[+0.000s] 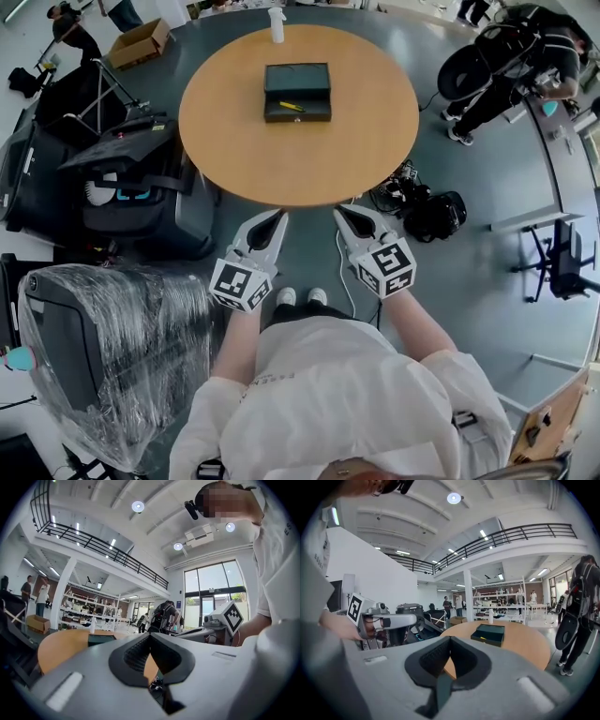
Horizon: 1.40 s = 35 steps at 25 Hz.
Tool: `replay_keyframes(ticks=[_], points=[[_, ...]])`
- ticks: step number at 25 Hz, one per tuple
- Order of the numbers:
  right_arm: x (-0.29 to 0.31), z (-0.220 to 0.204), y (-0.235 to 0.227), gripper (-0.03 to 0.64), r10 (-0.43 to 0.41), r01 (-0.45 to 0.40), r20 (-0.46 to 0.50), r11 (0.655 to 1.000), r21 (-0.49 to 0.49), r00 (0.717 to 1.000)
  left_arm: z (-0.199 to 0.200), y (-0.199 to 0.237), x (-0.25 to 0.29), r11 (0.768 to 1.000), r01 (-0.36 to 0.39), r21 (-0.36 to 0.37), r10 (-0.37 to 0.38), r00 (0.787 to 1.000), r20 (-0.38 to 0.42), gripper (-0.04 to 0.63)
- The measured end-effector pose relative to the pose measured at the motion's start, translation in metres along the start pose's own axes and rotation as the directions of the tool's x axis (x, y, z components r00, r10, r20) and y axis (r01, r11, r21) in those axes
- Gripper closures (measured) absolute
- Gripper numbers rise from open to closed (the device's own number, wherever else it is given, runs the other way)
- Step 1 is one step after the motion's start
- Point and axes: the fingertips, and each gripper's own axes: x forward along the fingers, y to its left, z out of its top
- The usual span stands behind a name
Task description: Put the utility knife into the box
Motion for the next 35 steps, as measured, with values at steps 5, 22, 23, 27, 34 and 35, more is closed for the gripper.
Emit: replay_keyframes(ticks=[5, 22, 23, 27, 34, 35], points=[[0.000, 0.003, 0.012, 0.624, -0.005, 0.004, 0.005, 1.000, 0.008, 1.000, 0.007, 0.001, -0.011, 1.000, -0.007, 0.011, 0.007, 1.000, 0.018, 0.578], [0.018, 0.016, 0.024, 0.624, -0.034, 0.034, 0.000, 0.999, 0.035, 0.999, 0.022, 0.017, -0.015, 0.995, 0.020, 0.099, -0.020, 1.000, -0.006, 0.578], [0.019, 0.016, 0.025, 0.624, -0.031, 0.031, 0.000, 0.999, 0.035, 1.000, 0.024, 0.018, -0.016, 0.995, 0.019, 0.097, -0.019, 1.000, -0.001, 0.578], [0.024, 0.018, 0.028, 0.624, -0.029, 0.029, 0.000, 0.999, 0.019, 1.000, 0.032, 0.020, -0.018, 0.995, 0.018, 0.093, -0.021, 0.999, 0.026, 0.578], [0.027, 0.023, 0.031, 0.624, -0.023, 0.023, -0.003, 1.000, 0.014, 1.000, 0.037, 0.024, -0.019, 0.997, 0.018, 0.077, -0.022, 0.998, 0.056, 0.578], [0.028, 0.025, 0.032, 0.624, -0.022, 0.022, -0.001, 1.000, 0.012, 1.000, 0.036, 0.023, -0.018, 0.996, 0.023, 0.082, -0.027, 0.998, 0.048, 0.578]])
